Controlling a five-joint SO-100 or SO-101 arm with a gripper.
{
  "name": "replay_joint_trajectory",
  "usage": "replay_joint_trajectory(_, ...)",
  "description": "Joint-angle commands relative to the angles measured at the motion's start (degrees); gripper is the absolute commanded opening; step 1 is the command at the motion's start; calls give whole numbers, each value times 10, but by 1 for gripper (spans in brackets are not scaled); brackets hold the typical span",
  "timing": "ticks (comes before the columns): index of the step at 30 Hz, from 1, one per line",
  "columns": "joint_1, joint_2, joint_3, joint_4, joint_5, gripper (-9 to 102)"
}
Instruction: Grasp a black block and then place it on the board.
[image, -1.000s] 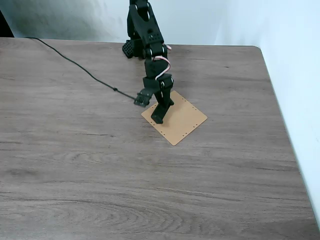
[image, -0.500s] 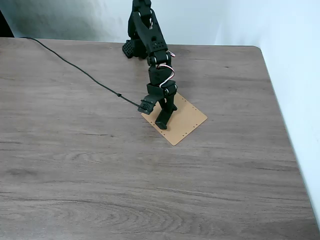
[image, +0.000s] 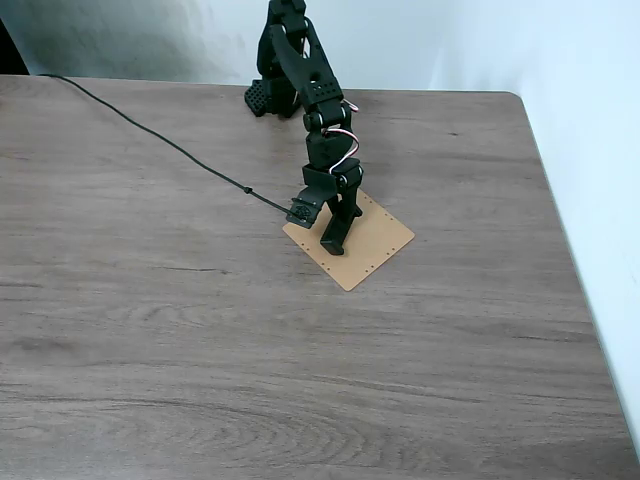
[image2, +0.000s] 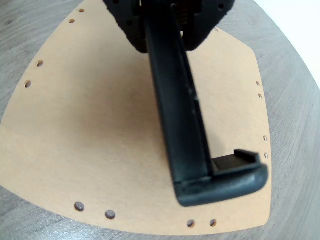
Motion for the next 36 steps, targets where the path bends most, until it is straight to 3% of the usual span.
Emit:
replay_joint_trajectory(1,-39,19,-25,16,-29,10)
replay_joint_trajectory(9,-36,35,-9,23,-40,25)
replay_joint_trajectory(29,12,225,92,100,-105,25)
replay_joint_trajectory(32,40,284,129,98,-117,21)
replay_joint_trajectory(35,79,345,170,91,-109,1)
replay_joint_trajectory(36,96,366,184,88,-104,0)
